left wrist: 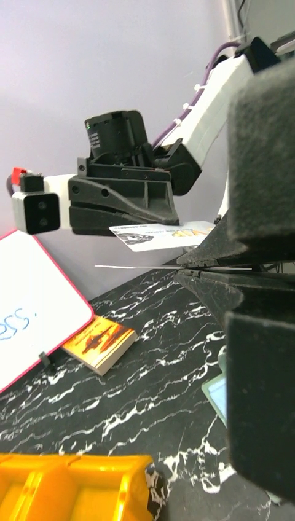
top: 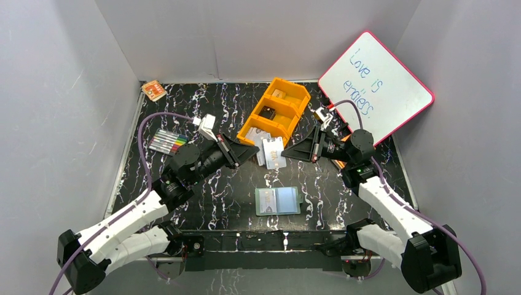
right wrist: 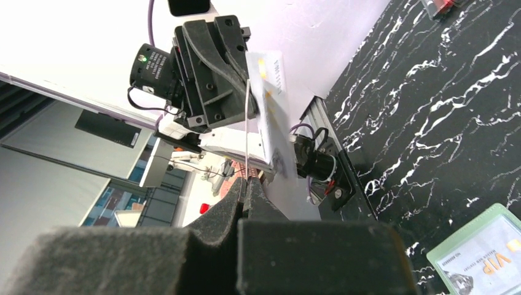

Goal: Put the credit cards into the card holder
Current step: Pick up the credit card from the storage box.

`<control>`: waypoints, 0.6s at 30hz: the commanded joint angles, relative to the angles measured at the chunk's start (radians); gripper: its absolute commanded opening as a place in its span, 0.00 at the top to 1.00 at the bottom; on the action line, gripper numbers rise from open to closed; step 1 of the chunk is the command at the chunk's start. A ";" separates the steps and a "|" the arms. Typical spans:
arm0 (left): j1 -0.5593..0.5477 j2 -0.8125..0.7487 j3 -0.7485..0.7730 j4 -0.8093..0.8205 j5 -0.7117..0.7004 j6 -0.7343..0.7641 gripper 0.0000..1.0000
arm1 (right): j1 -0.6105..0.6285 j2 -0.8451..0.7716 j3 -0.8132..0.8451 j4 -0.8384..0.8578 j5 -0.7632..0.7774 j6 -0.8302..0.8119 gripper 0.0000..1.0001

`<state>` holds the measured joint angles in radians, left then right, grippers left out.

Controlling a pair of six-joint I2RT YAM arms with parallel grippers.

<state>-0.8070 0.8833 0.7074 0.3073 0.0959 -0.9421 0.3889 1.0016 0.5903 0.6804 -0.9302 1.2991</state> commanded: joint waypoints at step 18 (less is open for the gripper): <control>0.367 0.614 0.519 -0.577 0.106 0.319 1.00 | -0.009 -0.157 0.153 -0.870 0.435 -0.544 1.00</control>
<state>-0.4889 1.3632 1.1091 -0.1093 0.0700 -0.7605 0.3855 0.8711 0.7261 -0.0326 -0.6060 0.8619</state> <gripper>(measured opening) 0.009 0.011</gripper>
